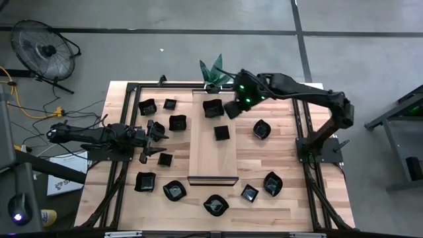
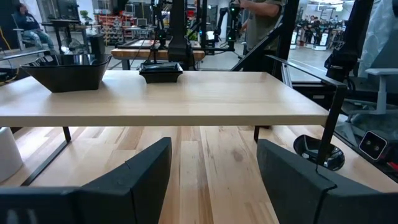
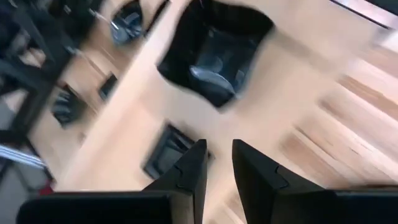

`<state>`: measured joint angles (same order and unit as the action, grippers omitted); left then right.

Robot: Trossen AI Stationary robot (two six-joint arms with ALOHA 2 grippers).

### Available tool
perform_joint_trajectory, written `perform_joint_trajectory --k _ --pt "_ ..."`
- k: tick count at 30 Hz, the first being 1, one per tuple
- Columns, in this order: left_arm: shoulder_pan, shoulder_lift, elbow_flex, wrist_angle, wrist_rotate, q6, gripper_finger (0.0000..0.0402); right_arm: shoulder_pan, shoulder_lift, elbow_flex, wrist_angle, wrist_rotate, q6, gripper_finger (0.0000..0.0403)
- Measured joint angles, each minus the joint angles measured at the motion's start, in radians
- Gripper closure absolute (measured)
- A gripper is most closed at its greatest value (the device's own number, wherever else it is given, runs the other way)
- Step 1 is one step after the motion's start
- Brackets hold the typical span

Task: Pick & Place Mini shaped plates
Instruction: Put the black leaf shaped plate on the shelf

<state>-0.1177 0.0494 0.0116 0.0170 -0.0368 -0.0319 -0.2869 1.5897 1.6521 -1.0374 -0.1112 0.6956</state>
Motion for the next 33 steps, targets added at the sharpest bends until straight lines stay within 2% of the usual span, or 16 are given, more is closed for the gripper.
perform_joint_trajectory --k 7,11,15,22,28,33 --pt "0.000 0.000 0.000 0.000 0.000 0.000 0.0168 0.108 -0.143 -0.091 -0.232 0.158 0.037 0.0332" --pt "0.000 0.000 0.000 0.000 0.000 0.000 0.0168 0.165 -0.248 -0.245 -0.231 0.210 0.128 0.0332" --pt "0.000 0.000 0.000 0.000 0.000 0.000 0.0168 0.184 -0.350 -0.426 -0.201 0.206 0.241 0.0332" --pt "0.000 0.000 0.000 0.000 0.000 0.000 0.0168 0.154 -0.448 -0.666 -0.095 0.147 0.318 0.0332" --pt "0.000 0.000 0.000 0.000 0.000 0.000 0.0168 0.085 -0.460 -0.779 -0.036 0.170 0.318 0.0332" --pt "0.000 0.000 0.000 0.000 0.000 0.000 0.0168 -0.005 -0.460 -0.872 0.080 0.168 0.310 0.0332"
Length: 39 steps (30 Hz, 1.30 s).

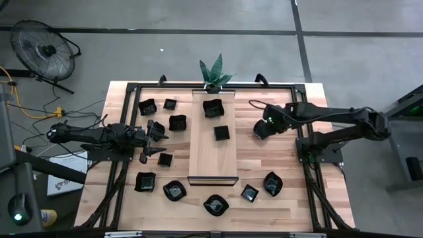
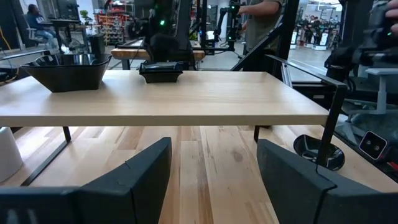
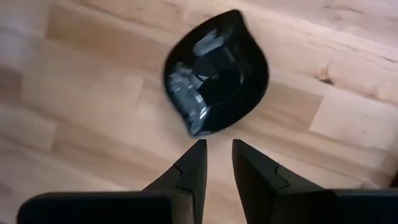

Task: Pick & Place Mini shaped plates
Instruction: Put the black leaf shaped plate on the shelf

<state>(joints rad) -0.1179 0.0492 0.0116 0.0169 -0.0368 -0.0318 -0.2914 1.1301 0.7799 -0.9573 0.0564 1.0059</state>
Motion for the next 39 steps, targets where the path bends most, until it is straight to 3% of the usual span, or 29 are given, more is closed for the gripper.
perform_joint_trajectory --k 6,14,29,39 --pt "0.000 0.000 0.000 0.000 0.000 0.000 0.0168 -0.089 0.000 -0.127 0.134 -0.047 0.034 0.0332" --pt "0.000 0.000 0.000 0.000 0.000 0.000 0.0168 -0.107 0.000 -0.228 0.264 -0.065 0.149 0.0332" --pt "0.000 0.000 0.000 0.000 0.000 0.000 0.0168 -0.094 0.009 -0.260 0.299 -0.057 0.316 0.0332" --pt "0.000 0.000 0.000 0.000 0.000 0.000 0.0168 -0.094 0.063 -0.260 0.351 -0.035 0.335 0.0332"
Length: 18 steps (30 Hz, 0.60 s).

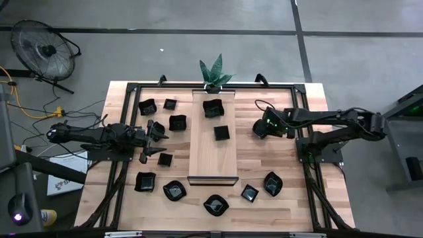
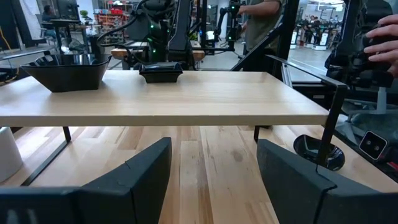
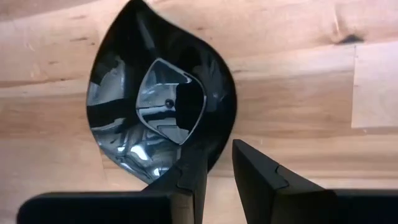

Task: Pick & Place Mini shaped plates
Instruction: Put the black leaf shaped plate on the shelf

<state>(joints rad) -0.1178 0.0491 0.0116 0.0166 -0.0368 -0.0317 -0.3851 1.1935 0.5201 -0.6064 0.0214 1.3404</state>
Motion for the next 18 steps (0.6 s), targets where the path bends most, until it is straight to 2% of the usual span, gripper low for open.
perform_joint_trajectory --k 18 --pt "0.000 0.000 0.000 0.000 0.000 0.000 0.0168 -0.001 0.039 0.000 0.034 0.035 0.001 0.0336"
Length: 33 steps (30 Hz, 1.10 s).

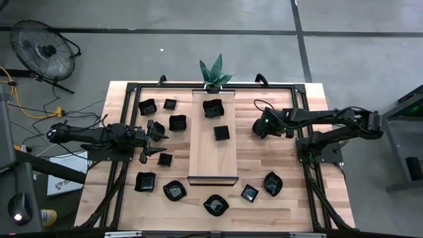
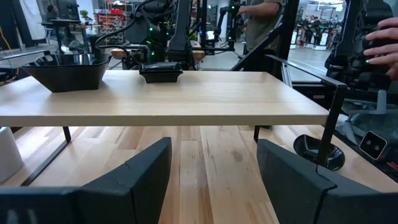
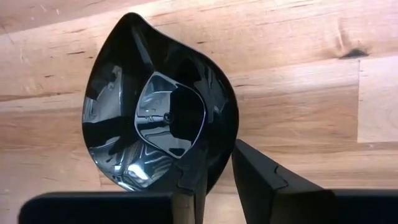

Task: Pick & Place Mini shaped plates
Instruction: Put the black leaf shaped plate on the shelf

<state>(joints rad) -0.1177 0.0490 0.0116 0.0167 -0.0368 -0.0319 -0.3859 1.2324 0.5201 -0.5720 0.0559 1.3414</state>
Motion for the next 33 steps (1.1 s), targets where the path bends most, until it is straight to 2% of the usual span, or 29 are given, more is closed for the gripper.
perform_joint_trajectory --k 10,17,24,33 --pt "0.000 0.000 0.000 0.000 0.000 0.000 0.0168 0.000 0.000 0.000 0.023 0.030 -0.045 0.0398" --pt "0.000 0.000 0.000 0.000 0.000 0.000 0.0168 0.000 0.000 0.000 0.031 0.031 -0.071 0.0400" --pt "0.000 0.000 0.000 0.000 0.000 0.000 0.0168 0.000 -0.013 0.000 0.028 -0.034 -0.104 0.0401" --pt "0.000 0.000 0.000 0.000 0.000 0.000 0.0168 0.000 -0.109 0.000 -0.027 -0.048 -0.138 0.0402"
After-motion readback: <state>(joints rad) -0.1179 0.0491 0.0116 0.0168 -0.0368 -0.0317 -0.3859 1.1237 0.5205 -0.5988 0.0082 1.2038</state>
